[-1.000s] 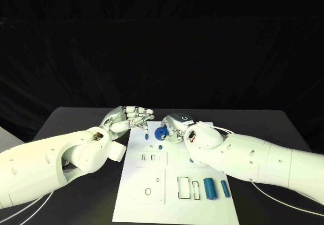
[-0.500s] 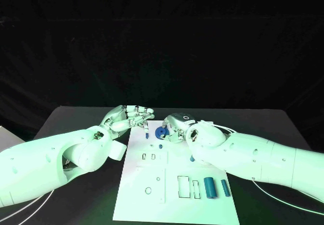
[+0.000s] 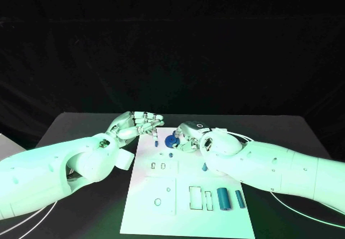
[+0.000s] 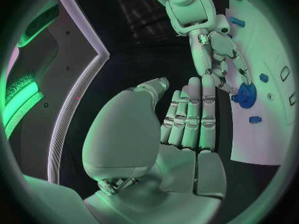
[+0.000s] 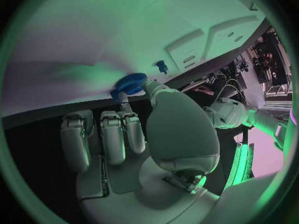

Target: Assemble the parts on the task board

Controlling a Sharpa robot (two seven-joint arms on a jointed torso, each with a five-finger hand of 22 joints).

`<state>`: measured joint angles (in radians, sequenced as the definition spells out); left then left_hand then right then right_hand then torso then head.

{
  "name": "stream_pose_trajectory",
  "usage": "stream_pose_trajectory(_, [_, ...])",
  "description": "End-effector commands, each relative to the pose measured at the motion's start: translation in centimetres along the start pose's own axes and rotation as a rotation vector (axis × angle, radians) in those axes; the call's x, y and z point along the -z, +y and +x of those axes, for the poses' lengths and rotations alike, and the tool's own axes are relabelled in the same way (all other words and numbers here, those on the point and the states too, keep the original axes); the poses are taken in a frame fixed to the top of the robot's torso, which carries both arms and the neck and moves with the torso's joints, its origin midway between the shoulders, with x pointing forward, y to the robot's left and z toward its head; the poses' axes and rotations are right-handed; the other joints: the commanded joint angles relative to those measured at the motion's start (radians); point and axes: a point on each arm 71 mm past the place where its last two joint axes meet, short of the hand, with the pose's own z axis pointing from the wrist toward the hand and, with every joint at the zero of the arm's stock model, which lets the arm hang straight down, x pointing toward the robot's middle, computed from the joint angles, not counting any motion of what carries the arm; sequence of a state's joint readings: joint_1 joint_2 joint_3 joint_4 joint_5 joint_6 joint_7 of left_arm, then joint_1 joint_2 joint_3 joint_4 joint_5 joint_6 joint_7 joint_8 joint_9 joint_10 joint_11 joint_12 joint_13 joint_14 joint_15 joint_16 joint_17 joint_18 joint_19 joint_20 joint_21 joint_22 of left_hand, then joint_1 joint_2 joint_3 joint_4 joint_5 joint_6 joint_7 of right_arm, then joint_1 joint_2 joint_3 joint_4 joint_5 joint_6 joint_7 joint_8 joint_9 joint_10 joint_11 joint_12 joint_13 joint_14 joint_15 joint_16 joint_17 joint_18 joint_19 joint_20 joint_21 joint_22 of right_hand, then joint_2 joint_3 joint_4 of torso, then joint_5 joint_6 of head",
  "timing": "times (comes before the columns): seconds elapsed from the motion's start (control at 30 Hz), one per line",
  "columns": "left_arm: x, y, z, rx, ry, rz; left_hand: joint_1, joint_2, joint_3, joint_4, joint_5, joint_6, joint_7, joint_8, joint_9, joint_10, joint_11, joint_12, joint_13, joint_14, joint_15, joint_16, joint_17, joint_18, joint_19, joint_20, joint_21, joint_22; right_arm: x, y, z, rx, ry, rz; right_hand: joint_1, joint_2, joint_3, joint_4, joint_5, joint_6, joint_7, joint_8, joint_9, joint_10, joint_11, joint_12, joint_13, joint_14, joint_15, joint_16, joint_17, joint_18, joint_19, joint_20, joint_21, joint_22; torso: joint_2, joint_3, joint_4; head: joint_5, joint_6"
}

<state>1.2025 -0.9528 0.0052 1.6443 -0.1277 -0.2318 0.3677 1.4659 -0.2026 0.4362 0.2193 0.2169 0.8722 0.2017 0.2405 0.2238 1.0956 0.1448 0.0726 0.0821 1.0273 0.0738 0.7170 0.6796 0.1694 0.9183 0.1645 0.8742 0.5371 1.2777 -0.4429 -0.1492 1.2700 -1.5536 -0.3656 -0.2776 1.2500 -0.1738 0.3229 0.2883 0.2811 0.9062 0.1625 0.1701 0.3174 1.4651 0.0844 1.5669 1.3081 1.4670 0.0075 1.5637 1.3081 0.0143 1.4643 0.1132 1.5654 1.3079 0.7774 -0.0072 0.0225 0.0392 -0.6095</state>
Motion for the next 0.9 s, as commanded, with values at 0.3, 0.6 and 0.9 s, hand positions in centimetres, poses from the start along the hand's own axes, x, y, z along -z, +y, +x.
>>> stream_pose_trajectory(0.3, [0.0,-0.1,0.0,0.006,0.015,0.005,-0.002,0.006,0.008,-0.001,-0.004,-0.004,0.002,-0.003,0.001,-0.003,-0.002,0.004,0.001,-0.007,-0.002,0.006,0.001,0.014,-0.006,0.0,0.006,0.001,1.6,-0.6,-0.1,-0.045,-0.037,0.021,-0.01,0.0,0.005,-0.001,0.005,0.001,0.0,0.003,0.001,0.106,-0.005,0.004,0.263,0.101,0.0,0.004,0.25,-0.014,0.107,-0.001,0.005,0.263,-0.001,0.0011,-0.0036,0.003,0.003])
stream_pose_trajectory(0.6, [0.1,-0.1,-0.4,0.002,0.006,0.005,-0.002,0.006,0.008,-0.001,-0.004,-0.004,0.002,-0.003,0.001,-0.003,-0.002,0.004,0.001,-0.007,-0.002,0.006,0.001,0.014,-0.006,0.0,0.006,0.001,4.8,-3.6,-3.2,-0.168,-0.183,-0.008,0.004,-0.012,0.009,-0.014,0.005,-0.007,0.001,-0.003,0.0,0.106,-0.004,0.004,0.263,0.098,-0.001,0.0,0.237,-0.014,0.107,-0.002,0.005,0.263,-0.009,0.0029,-0.0143,0.004,0.012])
stream_pose_trajectory(0.9, [0.0,0.1,-0.9,-0.005,-0.001,0.009,-0.002,0.006,0.01,-0.002,-0.004,-0.005,0.002,-0.003,0.002,-0.004,-0.002,0.003,0.001,-0.008,-0.002,0.007,0.001,0.014,-0.008,0.0,0.009,0.002,9.0,-8.5,-5.6,-0.339,-0.116,0.02,0.048,-0.03,0.011,-0.04,-0.039,-0.011,0.004,-0.008,0.002,0.095,-0.002,-0.008,0.251,0.093,0.001,-0.006,0.218,-0.008,0.093,0.0,-0.014,0.244,-0.02,0.0129,-0.0387,0.01,0.012])
